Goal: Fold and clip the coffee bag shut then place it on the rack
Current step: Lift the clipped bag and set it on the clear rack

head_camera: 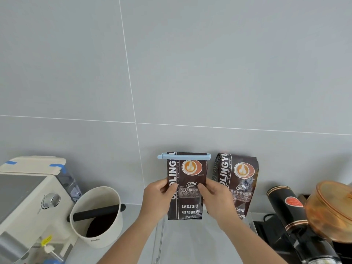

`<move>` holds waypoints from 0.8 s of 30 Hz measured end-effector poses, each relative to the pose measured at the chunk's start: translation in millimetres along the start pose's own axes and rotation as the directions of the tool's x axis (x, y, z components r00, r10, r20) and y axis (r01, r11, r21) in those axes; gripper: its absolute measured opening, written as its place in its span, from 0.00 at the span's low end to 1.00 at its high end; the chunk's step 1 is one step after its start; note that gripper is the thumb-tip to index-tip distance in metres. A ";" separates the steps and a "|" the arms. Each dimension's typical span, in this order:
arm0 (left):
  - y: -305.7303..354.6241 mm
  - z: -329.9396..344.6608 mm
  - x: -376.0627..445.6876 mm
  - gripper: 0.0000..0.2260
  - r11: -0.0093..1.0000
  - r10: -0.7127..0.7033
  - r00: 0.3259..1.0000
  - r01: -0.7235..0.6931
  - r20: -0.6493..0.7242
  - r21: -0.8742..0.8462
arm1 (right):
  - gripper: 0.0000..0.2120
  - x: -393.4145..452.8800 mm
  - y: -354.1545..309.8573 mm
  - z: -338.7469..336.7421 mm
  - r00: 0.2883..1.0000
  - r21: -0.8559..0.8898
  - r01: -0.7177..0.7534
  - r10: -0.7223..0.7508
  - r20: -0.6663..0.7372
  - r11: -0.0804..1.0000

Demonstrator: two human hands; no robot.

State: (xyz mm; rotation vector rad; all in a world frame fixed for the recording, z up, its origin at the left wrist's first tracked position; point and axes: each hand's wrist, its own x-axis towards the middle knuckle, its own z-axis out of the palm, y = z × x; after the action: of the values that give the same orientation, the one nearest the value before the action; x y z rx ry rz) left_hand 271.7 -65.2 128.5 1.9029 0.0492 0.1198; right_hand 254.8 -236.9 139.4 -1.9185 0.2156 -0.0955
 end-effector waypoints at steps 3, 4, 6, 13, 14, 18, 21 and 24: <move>0.3 0.3 5.5 0.05 0.999 0.013 1.000 -0.014 0.014 0.039 | 0.09 4.9 -2.0 1.7 1.000 -0.028 0.017 -0.018 -0.013 0.999; 1.6 0.4 7.2 0.05 0.999 0.014 1.000 -0.014 0.021 0.044 | 0.10 6.1 -3.5 1.8 1.000 -0.033 0.016 -0.016 -0.019 0.999; 3.1 0.9 12.0 0.06 0.998 0.023 0.999 -0.024 0.024 0.057 | 0.12 7.4 -7.1 2.0 1.000 -0.024 0.005 -0.006 -0.025 1.000; 0.5 2.5 23.3 0.04 0.998 0.021 1.000 -0.022 0.019 0.053 | 0.17 8.4 -6.7 4.8 0.999 0.041 0.009 -0.008 -0.035 0.999; 0.1 2.3 23.6 0.04 0.999 0.019 0.999 -0.020 0.029 0.045 | 0.18 8.8 -6.2 4.5 1.000 0.059 0.000 0.002 -0.030 0.998; 0.7 0.0 23.9 0.10 1.000 0.010 0.993 -0.010 0.117 -0.004 | 0.19 10.6 -6.8 3.0 0.999 0.098 -0.019 0.021 -0.026 0.995; 3.1 -1.6 24.6 0.12 1.000 0.006 0.993 -0.007 0.120 0.002 | 0.18 10.7 -8.2 2.7 0.999 0.097 -0.042 0.045 -0.028 0.994; 5.0 -2.9 24.8 0.09 1.000 -0.003 0.993 0.001 0.121 0.023 | 0.16 8.9 -10.1 2.2 0.999 0.091 -0.046 0.048 -0.018 0.995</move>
State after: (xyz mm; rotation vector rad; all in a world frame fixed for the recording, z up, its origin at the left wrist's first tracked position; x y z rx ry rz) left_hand 295.9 -61.8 135.7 1.9296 -0.0299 0.0022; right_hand 264.9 -233.2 147.7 -1.8219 0.2657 -0.0921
